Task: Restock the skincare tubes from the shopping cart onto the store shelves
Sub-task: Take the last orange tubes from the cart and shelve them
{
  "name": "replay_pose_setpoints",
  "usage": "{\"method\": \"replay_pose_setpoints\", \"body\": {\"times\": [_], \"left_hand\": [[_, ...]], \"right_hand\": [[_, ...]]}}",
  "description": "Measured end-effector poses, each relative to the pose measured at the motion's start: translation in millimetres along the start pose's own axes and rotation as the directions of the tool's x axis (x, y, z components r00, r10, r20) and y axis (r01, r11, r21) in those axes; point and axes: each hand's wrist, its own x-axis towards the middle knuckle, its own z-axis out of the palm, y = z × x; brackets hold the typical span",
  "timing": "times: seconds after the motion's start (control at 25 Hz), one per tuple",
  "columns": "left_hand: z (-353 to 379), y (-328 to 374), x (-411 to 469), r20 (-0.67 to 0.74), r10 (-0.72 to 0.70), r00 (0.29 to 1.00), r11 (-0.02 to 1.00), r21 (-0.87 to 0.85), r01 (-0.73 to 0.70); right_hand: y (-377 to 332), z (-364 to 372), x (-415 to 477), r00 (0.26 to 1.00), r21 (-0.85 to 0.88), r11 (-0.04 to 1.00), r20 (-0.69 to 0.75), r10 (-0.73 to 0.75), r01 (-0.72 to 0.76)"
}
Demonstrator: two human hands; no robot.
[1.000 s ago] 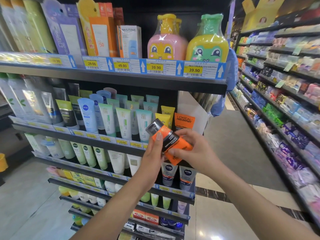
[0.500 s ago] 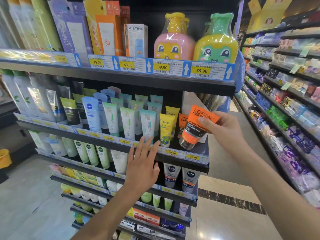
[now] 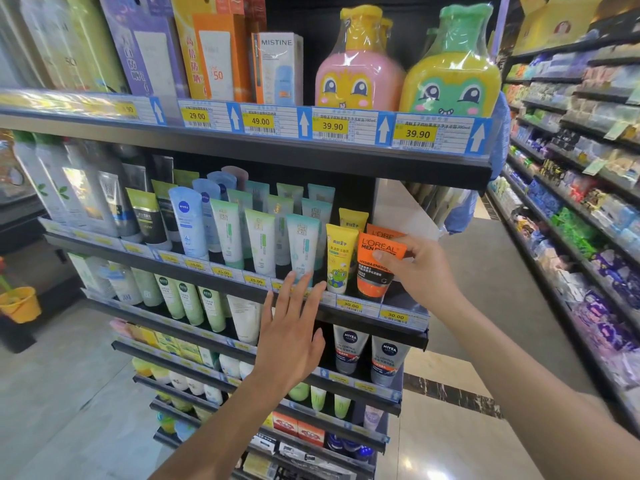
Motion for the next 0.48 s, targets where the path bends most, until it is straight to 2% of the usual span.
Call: {"method": "replay_pose_setpoints", "body": {"times": [0.2,0.48], "left_hand": [[3.1,0.3,0.0,-0.006,-0.004,1.0,1.0,0.027,0.004],[6.5,1.5,-0.6,-0.014,-0.009,1.0,0.998,0.062,0.01]], "right_hand": [[11.0,4.5,0.4,0.999,-0.084,0.996,0.028,-0.018,0.02],[13.8,1.6,-4.9,1.0,-0.08,0.997,0.011,-0.014,0.015]]}}
